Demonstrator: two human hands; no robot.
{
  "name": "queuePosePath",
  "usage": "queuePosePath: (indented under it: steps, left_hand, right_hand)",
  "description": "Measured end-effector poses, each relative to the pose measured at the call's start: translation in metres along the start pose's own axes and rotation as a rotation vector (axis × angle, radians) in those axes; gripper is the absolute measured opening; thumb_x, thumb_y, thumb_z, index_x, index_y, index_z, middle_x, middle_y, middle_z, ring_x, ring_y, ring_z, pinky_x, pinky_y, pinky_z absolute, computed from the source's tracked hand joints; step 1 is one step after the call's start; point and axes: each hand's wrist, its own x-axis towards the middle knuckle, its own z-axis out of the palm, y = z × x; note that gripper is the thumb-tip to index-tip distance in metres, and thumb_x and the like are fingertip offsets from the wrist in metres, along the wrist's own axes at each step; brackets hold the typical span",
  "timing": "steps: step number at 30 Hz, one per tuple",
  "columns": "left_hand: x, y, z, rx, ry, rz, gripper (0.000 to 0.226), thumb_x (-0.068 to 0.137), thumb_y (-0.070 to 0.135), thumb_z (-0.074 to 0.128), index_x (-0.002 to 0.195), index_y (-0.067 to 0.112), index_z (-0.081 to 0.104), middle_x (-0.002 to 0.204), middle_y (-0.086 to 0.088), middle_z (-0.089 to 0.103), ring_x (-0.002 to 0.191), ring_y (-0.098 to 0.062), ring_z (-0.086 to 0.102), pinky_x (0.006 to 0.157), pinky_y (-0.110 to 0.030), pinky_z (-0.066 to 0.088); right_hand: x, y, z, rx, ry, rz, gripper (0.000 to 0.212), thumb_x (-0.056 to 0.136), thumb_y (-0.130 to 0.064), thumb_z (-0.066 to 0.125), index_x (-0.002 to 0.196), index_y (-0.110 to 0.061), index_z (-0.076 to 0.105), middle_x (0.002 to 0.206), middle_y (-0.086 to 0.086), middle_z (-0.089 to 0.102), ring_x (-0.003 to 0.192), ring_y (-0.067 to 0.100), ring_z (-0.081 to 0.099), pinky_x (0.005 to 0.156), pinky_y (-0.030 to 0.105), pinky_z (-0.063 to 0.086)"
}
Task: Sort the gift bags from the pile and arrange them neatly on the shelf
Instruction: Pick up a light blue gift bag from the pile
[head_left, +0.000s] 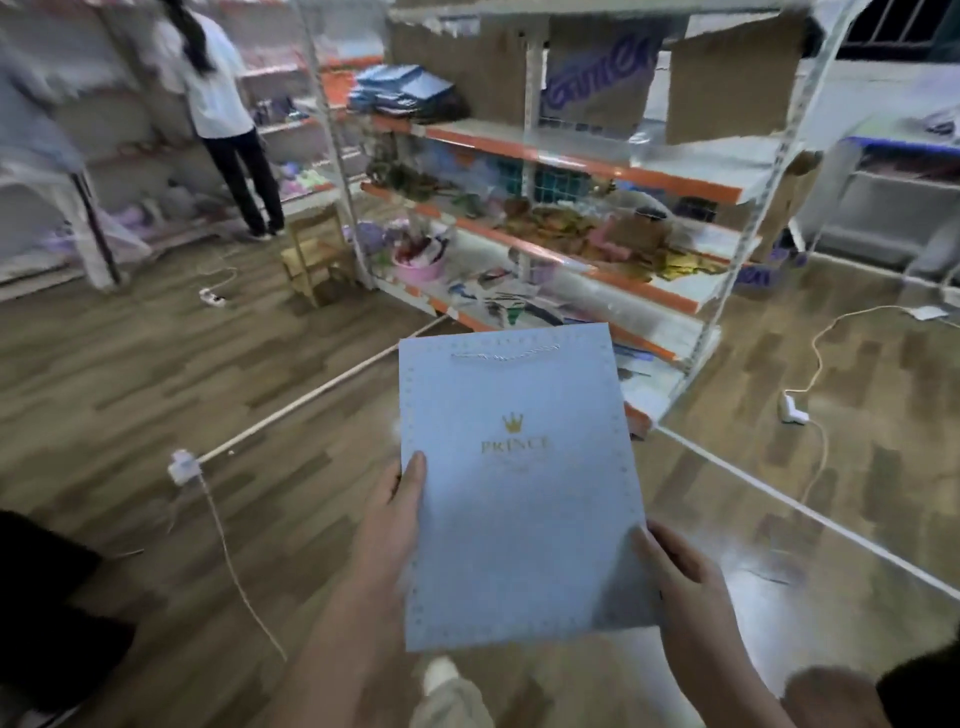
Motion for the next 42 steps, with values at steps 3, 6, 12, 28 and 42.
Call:
queuePosePath:
  steps: [3,6,12,28,42]
  left_hand:
    - [0.093,0.029,-0.012,-0.013,0.007,0.03,0.021,0.097,0.03,0.049,0.104,0.016,0.062,0.103,-0.004,0.071,0.084,-0.02,0.067,0.078,-0.035,0.053]
    - [0.181,0.068,-0.024,0.012,0.051,0.081,0.024,0.097,0.029,0.048,0.108,0.013,0.062,0.106,-0.006,0.069,0.086,-0.018,0.066,0.076,-0.031,0.054]
    - [0.329,0.119,-0.025,-0.046,0.038,0.093,0.02,0.098,0.031,0.047,0.107,0.022,0.063,0.091,0.01,0.074,0.08,-0.01,0.071,0.066,-0.029,0.055]
    - [0.729,0.227,0.018,-0.084,0.121,0.021,0.015,0.097,0.03,0.046,0.093,0.027,0.061,0.081,0.012,0.071,0.066,-0.003,0.069,0.053,-0.021,0.055]
    - [1.052,0.339,0.031,-0.001,-0.163,0.062,0.019,0.097,0.031,0.047,0.106,0.02,0.06,0.095,-0.001,0.071,0.072,-0.014,0.07,0.059,-0.026,0.057]
  right_hand:
    - [0.076,-0.02,0.075,0.042,-0.019,-0.002,0.016,0.091,-0.019,0.056,0.094,-0.017,0.072,0.095,0.002,0.073,0.089,0.021,0.064,0.067,0.031,0.05]
    - [0.148,-0.048,0.142,0.042,-0.066,0.004,0.018,0.092,-0.021,0.054,0.093,-0.02,0.072,0.101,0.003,0.072,0.098,0.028,0.063,0.074,0.037,0.048]
    - [0.275,-0.086,0.235,-0.005,-0.098,-0.014,0.019,0.093,-0.026,0.053,0.093,-0.028,0.071,0.101,-0.005,0.071,0.1,0.022,0.063,0.078,0.036,0.05]
    - [0.631,-0.166,0.455,-0.047,-0.091,0.096,0.017,0.094,-0.026,0.05,0.087,-0.028,0.065,0.085,-0.011,0.059,0.079,0.013,0.054,0.068,0.031,0.045]
    - [0.875,-0.22,0.638,-0.017,0.148,0.143,0.026,0.094,-0.031,0.05,0.114,-0.019,0.062,0.105,-0.005,0.06,0.09,0.015,0.055,0.068,0.031,0.047]
